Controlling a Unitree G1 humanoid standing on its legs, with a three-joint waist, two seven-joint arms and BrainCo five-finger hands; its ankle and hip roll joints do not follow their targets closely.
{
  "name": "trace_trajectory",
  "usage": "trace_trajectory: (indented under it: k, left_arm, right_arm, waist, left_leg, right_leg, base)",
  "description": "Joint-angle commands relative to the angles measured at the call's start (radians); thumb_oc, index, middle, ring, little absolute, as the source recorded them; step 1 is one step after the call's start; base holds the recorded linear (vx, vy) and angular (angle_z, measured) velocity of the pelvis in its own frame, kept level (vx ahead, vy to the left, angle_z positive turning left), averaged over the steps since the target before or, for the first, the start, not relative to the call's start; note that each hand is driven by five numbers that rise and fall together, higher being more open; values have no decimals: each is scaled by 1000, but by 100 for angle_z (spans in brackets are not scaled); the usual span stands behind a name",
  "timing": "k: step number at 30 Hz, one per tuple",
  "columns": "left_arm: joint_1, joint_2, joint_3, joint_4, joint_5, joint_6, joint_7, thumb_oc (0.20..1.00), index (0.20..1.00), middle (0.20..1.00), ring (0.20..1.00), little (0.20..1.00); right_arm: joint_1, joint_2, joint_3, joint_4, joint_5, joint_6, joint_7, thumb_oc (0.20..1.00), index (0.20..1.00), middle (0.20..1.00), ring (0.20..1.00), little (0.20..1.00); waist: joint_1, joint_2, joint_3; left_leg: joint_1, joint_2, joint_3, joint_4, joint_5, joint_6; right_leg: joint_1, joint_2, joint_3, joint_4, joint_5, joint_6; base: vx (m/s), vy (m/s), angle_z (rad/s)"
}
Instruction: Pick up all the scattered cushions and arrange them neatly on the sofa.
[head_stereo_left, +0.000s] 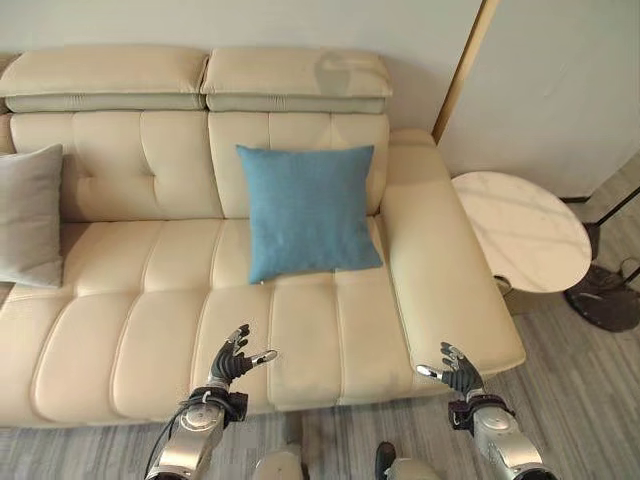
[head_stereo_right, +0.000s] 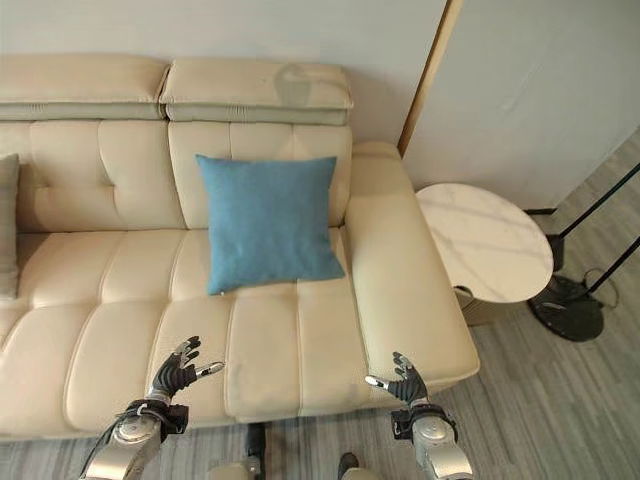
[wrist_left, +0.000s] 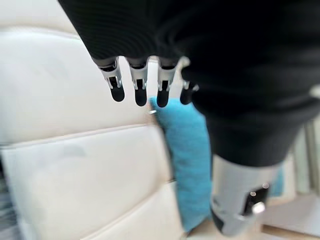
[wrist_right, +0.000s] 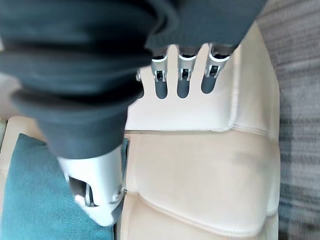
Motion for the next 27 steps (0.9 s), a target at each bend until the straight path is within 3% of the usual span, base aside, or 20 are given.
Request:
trace_trajectory:
  k: [1, 4, 5, 8, 9, 10, 11, 12, 13, 16, 17, 18, 19, 20, 21, 27]
  left_arm:
    - [-6, 22, 40, -46, -42, -31, 6, 1000, 1000, 1000, 1000, 1000]
    - [2, 19, 42, -51, -42, -30, 2, 1000, 1000, 1000, 1000, 1000]
    - [2, 6, 44, -49, -58, -27, 5, 1000, 1000, 1000, 1000, 1000]
    - [-5, -2, 38, -49, -64, -30, 7, 1000, 1000, 1000, 1000, 1000]
    - [-16, -15, 33, -51, -86, -35, 15, 1000, 1000, 1000, 1000, 1000]
    - [-16, -15, 33, -50, -86, -35, 15, 1000, 1000, 1000, 1000, 1000]
    - [-14, -25, 32, -59, -89, -38, 11, 1000, 1000, 1000, 1000, 1000]
    - [-14, -25, 32, -59, -89, -38, 11, 1000, 1000, 1000, 1000, 1000]
    - [-14, -28, 29, -63, -90, -36, 9, 1000, 1000, 1000, 1000, 1000]
    - [-11, -30, 21, -72, -94, -37, -1, 1000, 1000, 1000, 1000, 1000]
    - [-11, -30, 21, -72, -94, -37, -1, 1000, 1000, 1000, 1000, 1000]
    - [-9, -29, 25, -77, -91, -38, 1, 1000, 1000, 1000, 1000, 1000]
    - [0, -33, 18, -83, -80, -31, 0, 1000, 1000, 1000, 1000, 1000]
    - [0, -34, 17, -83, -80, -31, 0, 1000, 1000, 1000, 1000, 1000]
    - [3, -35, 17, -78, -61, -29, 3, 1000, 1000, 1000, 1000, 1000]
    - [7, -15, 18, -81, -20, -26, -10, 1000, 1000, 1000, 1000, 1000]
  right_arm:
    - [-18, -8, 2, -63, 14, -37, -9, 1000, 1000, 1000, 1000, 1000]
    - [-17, -15, 7, -72, 10, -34, -11, 1000, 1000, 1000, 1000, 1000]
    - [-13, -32, 7, -99, 19, -37, -11, 1000, 1000, 1000, 1000, 1000]
    - [-14, -42, 6, -109, 31, -44, -13, 1000, 1000, 1000, 1000, 1000]
    - [-33, -51, 10, -98, 30, -45, -23, 1000, 1000, 1000, 1000, 1000]
    - [-34, -52, 10, -97, 30, -45, -23, 1000, 1000, 1000, 1000, 1000]
    - [-36, -58, 15, -98, 14, -43, -20, 1000, 1000, 1000, 1000, 1000]
    - [-36, -58, 15, -98, 14, -43, -20, 1000, 1000, 1000, 1000, 1000]
    - [-36, -60, 15, -101, 10, -41, -18, 1000, 1000, 1000, 1000, 1000]
    - [-38, -62, 10, -100, 15, -44, -8, 1000, 1000, 1000, 1000, 1000]
    - [-38, -62, 10, -100, 15, -44, -8, 1000, 1000, 1000, 1000, 1000]
    - [-35, -61, 4, -105, 19, -48, -4, 1000, 1000, 1000, 1000, 1000]
    - [-21, -57, -15, -100, 26, -46, -5, 1000, 1000, 1000, 1000, 1000]
    - [-21, -58, -15, -100, 26, -46, -5, 1000, 1000, 1000, 1000, 1000]
    - [-20, -52, -31, -92, 33, -50, -11, 1000, 1000, 1000, 1000, 1000]
    - [-10, -48, -53, -74, 31, -42, -10, 1000, 1000, 1000, 1000, 1000]
  waist:
    - [36, -62, -60]
    - [40, -60, -64]
    - [42, -34, -33]
    - [40, -13, -12]
    - [46, -3, 20]
    - [46, -1, 18]
    - [40, -12, 23]
    - [39, -11, 21]
    - [33, -18, 18]
    - [15, -44, 5]
    - [14, -44, 4]
    - [6, -39, -6]
    - [-14, -16, -36]
    - [-13, -15, -36]
    - [-25, -1, -61]
    - [-34, 7, -90]
  left_leg:
    - [-46, -44, 28, 59, -90, -9]
    - [-62, -34, 38, 74, -71, -19]
    - [-105, -8, 27, 106, -22, -45]
    - [-131, 7, 12, 114, 15, -67]
    - [-157, -2, -48, 136, 24, -96]
    - [-161, -1, -49, 136, 26, -96]
    - [-148, -26, -95, 182, -33, -80]
    - [-151, -25, -97, 182, -31, -80]
    - [-139, -28, -96, 209, -64, -72]
    - [-61, -45, -110, 347, -213, -48]
    - [-64, -46, -111, 345, -209, -48]
    - [-10, -41, -105, 322, -241, -44]
    - [56, -27, -87, 221, -227, -46]
    - [62, -27, -86, 213, -224, -47]
    - [93, -30, -82, 120, -208, -55]
    - [144, -47, -71, 35, -188, -54]
  right_leg:
    - [94, 21, -27, 12, -61, 30]
    - [123, 41, -17, -74, -73, 12]
    - [126, 70, -14, -109, -86, -19]
    - [123, 83, -33, -116, -84, -31]
    - [104, 79, -44, -101, -81, -39]
    - [101, 81, -45, -102, -78, -40]
    - [85, 61, -57, -101, -59, -33]
    - [82, 62, -58, -102, -56, -34]
    - [76, 49, -64, -103, -44, -29]
    - [60, 14, -72, -111, -15, -27]
    - [58, 14, -72, -112, -13, -27]
    - [57, 17, -74, -111, -18, -24]
    - [50, 31, -88, -119, -14, -20]
    - [52, 31, -87, -120, -14, -20]
    - [45, 37, -92, -128, -4, -11]
    - [65, 25, -98, -153, 16, 5]
  base:
    - [-189, -163, -71]
    - [-121, -153, -50]
    - [-204, -164, -9]
    - [-290, -157, 4]
    - [-218, -55, 27]
    - [-363, -87, 40]
    - [-158, -33, 39]
    - [-205, -35, 38]
    - [-110, -7, 37]
    - [-146, -8, 22]
    - [-62, 24, 14]
    - [4, 91, 17]
    - [12, 90, 18]
    - [4, 140, 38]
    - [3, 69, 38]
    - [8, 98, 10]
